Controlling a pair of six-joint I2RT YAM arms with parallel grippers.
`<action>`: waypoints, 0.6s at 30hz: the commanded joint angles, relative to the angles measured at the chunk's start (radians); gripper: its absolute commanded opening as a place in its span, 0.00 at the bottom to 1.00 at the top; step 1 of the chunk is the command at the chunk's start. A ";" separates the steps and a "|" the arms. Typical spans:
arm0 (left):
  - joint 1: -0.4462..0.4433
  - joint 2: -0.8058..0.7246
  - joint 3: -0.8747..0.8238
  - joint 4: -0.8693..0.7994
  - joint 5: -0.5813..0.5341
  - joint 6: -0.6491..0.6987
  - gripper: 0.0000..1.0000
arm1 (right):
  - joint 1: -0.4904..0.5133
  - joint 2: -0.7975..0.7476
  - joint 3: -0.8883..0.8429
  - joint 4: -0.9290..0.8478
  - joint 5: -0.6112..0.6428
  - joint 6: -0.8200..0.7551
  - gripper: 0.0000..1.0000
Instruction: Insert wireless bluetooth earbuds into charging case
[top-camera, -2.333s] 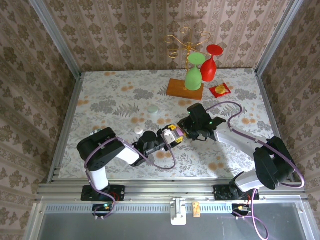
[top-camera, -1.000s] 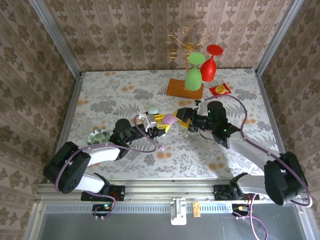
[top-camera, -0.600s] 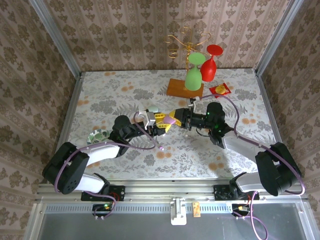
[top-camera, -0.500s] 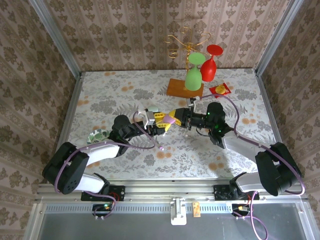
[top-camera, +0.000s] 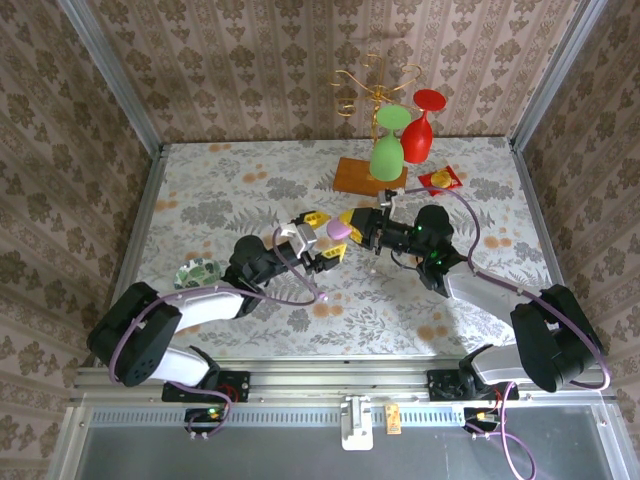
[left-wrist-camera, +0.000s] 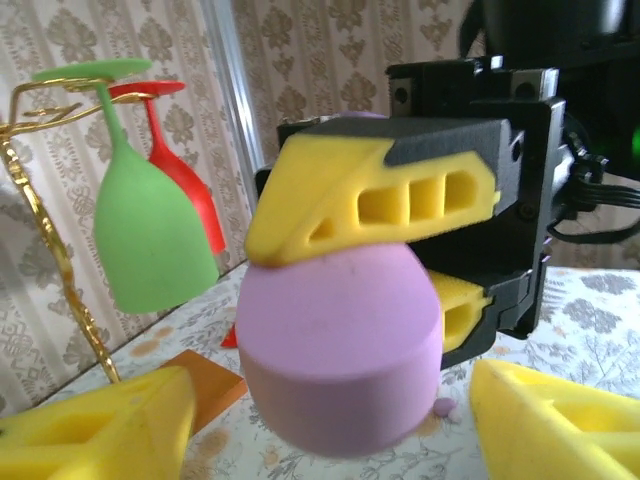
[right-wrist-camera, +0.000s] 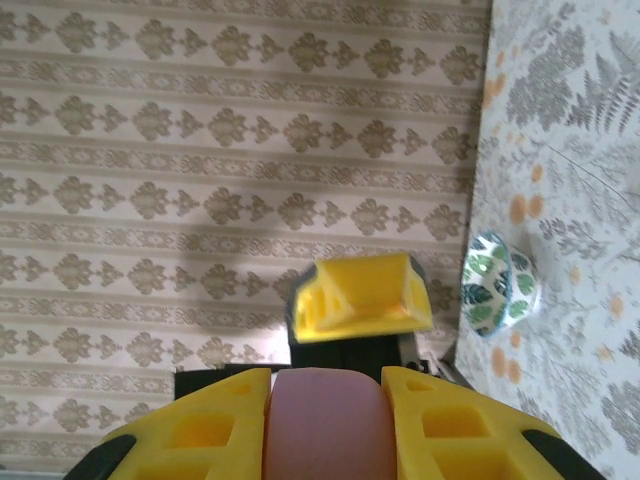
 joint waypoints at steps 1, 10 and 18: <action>-0.001 0.028 -0.001 0.102 -0.069 0.021 0.61 | 0.015 0.023 0.016 0.142 0.058 0.069 0.17; -0.008 0.038 0.012 0.107 -0.073 0.004 0.57 | 0.039 0.109 0.011 0.220 0.083 0.106 0.17; -0.007 0.044 0.022 0.107 -0.054 -0.021 0.48 | 0.039 0.130 0.014 0.239 0.083 0.114 0.16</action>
